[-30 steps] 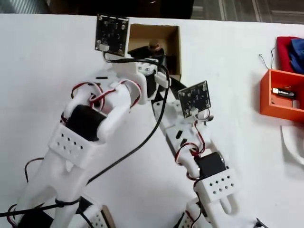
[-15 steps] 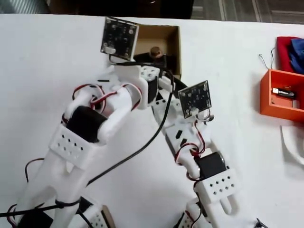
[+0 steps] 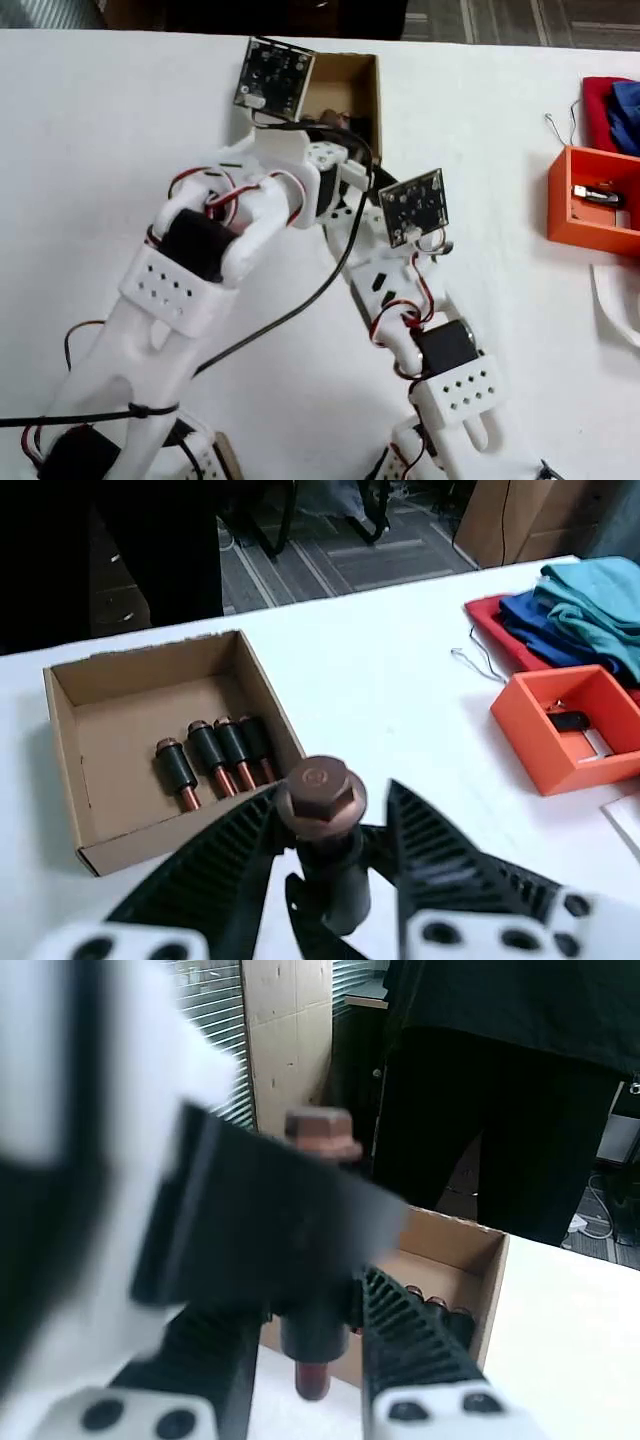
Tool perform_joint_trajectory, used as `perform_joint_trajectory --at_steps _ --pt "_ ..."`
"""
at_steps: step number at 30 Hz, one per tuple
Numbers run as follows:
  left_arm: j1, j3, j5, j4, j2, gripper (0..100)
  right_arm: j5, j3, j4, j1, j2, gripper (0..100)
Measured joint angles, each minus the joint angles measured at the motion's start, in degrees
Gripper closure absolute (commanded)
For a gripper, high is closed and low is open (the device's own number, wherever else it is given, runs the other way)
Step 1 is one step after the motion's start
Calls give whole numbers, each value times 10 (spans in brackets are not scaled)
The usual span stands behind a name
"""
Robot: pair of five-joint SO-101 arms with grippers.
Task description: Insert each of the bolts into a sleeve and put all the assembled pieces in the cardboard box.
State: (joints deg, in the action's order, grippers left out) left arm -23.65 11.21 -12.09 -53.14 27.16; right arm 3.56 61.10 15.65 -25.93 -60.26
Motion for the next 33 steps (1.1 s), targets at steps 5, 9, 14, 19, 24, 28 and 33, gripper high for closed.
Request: perform_joint_trajectory --at_steps 5,9,14,19,24,28,33 --pt "4 0 2 -24 0 749 0 1 0 0 1 975" --pt "4 0 2 -25 7 749 0 0 0 0 0 975" --pt "12 -3 3 -25 39 749 0 0 0 1 0 975" --pt "59 -85 3 -27 72 750 0 0 2 1 0 975" --pt "120 -178 3 -69 121 860 0 -8 2 1 1 975" --pt "188 -185 3 -136 157 977 0 -88 13 39 15 975" --pt "300 -73 4 -167 164 900 -4 -294 108 68 137 975"
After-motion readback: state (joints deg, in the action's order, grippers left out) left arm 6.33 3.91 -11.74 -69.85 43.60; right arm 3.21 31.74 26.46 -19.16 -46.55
